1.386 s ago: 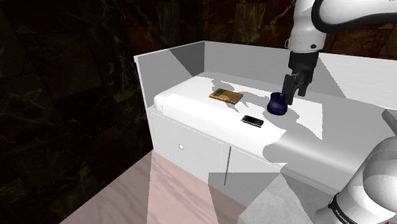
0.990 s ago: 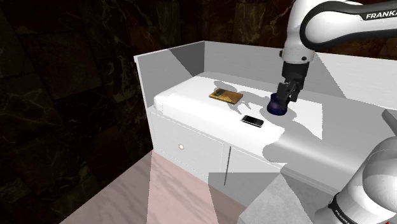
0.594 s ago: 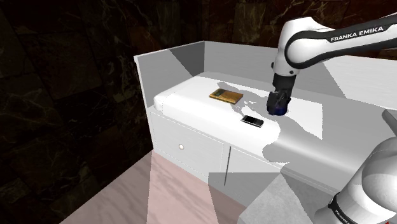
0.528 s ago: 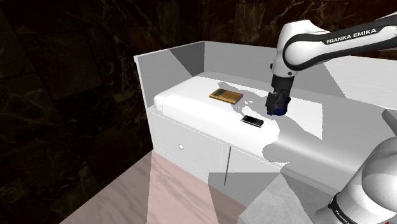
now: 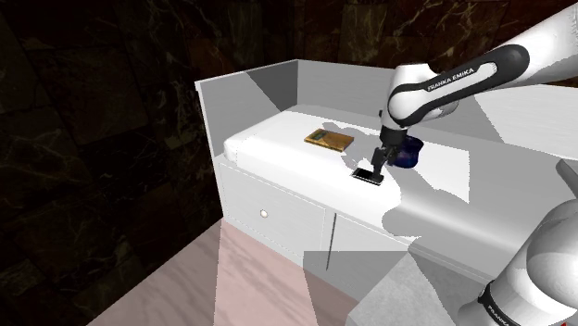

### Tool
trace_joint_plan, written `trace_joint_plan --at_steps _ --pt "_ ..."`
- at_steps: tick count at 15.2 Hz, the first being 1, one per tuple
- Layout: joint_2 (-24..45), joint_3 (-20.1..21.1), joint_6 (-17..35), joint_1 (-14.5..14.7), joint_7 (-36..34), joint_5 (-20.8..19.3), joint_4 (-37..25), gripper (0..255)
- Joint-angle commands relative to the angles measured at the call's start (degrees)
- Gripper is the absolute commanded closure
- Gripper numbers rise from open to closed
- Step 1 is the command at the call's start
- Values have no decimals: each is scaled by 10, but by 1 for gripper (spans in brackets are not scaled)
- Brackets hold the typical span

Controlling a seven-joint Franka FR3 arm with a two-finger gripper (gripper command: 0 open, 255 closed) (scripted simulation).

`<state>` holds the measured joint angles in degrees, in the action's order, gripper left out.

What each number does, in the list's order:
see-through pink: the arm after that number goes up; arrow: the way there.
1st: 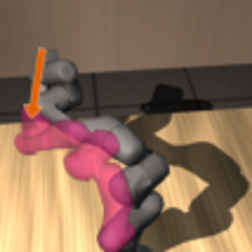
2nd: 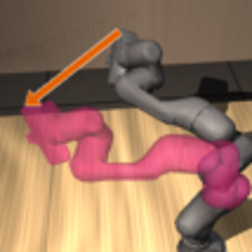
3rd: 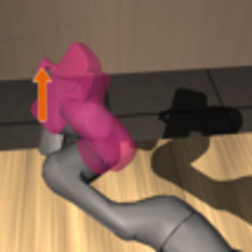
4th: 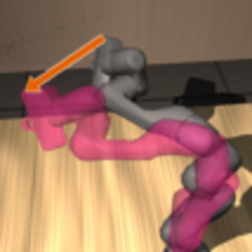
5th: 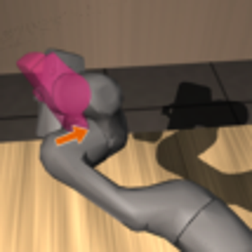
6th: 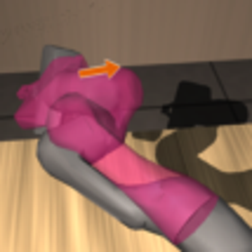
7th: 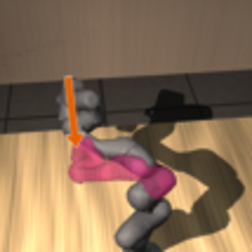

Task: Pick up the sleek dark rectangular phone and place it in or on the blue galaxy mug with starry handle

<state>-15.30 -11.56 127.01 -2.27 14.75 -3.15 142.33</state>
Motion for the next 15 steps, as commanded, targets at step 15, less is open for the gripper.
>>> trace_joint_plan --at_steps 15 --pt "74 -11 93 3 24 19 13 0"
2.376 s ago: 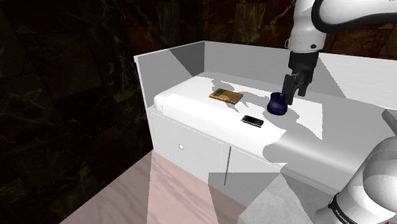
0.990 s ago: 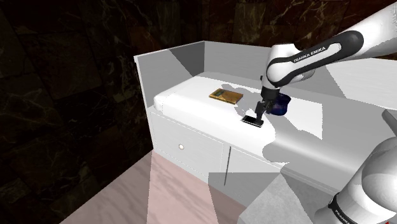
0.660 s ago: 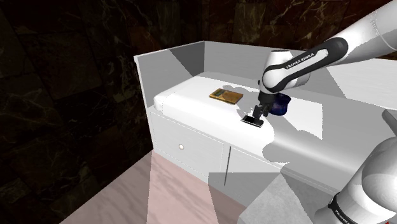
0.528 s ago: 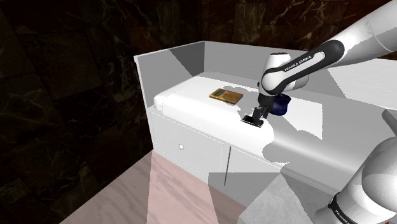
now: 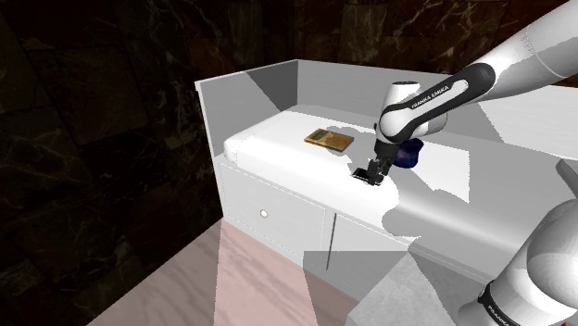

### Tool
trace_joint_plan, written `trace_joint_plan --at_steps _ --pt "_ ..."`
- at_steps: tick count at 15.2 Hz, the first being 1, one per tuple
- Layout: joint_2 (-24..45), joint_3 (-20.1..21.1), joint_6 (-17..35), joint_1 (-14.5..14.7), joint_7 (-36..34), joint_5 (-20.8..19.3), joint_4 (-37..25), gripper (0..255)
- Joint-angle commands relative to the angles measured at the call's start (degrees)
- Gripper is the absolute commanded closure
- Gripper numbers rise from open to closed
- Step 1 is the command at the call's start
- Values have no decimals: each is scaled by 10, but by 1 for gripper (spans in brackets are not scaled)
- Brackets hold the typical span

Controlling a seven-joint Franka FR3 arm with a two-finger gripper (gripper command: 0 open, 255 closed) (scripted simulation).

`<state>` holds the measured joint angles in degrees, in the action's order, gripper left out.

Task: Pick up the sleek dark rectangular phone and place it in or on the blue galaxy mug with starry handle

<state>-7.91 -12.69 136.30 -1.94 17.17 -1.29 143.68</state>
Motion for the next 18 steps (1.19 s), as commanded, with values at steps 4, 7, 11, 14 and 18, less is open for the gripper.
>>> trace_joint_plan --at_steps 4,7,11,14,18 --pt "0 0 0 0 0 0 0 255" --pt "0 0 0 0 0 0 0 255" --pt "0 0 0 0 0 0 0 255" --pt "-17 1 -26 -1 -4 -4 -9 255" --pt "-38 3 -60 -2 -7 -9 -23 255"
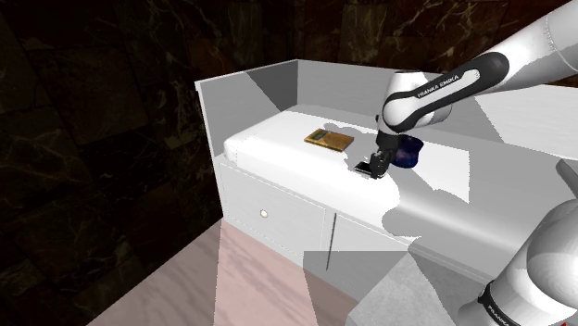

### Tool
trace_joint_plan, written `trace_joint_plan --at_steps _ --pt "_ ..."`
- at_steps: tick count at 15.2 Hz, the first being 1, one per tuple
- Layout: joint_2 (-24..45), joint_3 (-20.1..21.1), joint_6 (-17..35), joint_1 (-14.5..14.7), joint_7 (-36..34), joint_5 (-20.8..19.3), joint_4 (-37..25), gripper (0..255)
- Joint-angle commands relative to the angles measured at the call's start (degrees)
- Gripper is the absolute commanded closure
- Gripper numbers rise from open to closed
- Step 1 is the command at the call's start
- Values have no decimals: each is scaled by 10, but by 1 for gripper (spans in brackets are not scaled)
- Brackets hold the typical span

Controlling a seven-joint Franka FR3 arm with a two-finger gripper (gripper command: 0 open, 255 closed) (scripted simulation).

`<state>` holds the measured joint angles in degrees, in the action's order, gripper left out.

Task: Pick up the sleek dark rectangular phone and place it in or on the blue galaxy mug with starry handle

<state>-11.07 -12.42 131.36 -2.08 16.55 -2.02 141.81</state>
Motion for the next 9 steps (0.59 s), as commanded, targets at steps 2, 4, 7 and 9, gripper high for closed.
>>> trace_joint_plan --at_steps 2,4,7,9 --pt "-16 2 -27 -1 -3 -3 -12 255" --pt "-24 3 -44 -1 -4 -5 -20 255" --pt "-36 4 -69 -1 -6 -6 -33 255" --pt "-44 5 -86 -1 -7 -7 -42 255"
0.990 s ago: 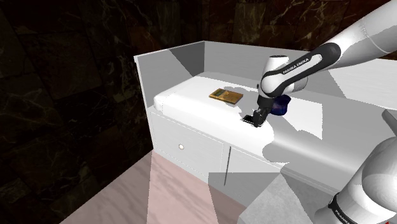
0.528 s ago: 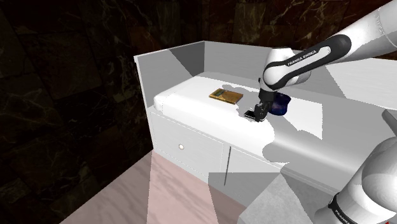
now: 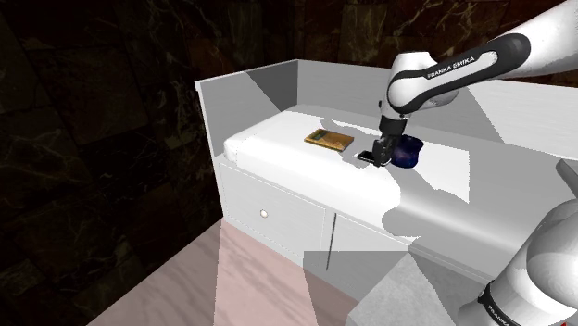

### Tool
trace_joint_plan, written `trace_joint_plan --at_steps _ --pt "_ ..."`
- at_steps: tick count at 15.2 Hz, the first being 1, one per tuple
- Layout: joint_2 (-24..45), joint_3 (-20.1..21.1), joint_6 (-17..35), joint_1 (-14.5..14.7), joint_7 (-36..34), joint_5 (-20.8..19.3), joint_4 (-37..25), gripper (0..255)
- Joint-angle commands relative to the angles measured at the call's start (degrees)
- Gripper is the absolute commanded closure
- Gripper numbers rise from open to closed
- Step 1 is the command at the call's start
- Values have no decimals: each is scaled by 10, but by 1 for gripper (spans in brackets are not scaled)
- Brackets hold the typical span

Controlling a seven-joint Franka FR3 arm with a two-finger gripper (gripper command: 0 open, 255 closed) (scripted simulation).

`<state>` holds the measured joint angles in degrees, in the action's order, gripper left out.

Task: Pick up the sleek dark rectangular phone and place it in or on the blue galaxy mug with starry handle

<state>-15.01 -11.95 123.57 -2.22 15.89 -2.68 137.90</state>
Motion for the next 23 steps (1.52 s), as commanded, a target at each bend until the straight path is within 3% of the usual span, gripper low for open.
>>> trace_joint_plan --at_steps 1,17,23 --pt "-8 1 -16 0 -1 -1 -8 255" --pt "-43 8 -143 0 -6 -3 -100 255" --pt "-2 -50 -147 -30 81 -10 -147 255"
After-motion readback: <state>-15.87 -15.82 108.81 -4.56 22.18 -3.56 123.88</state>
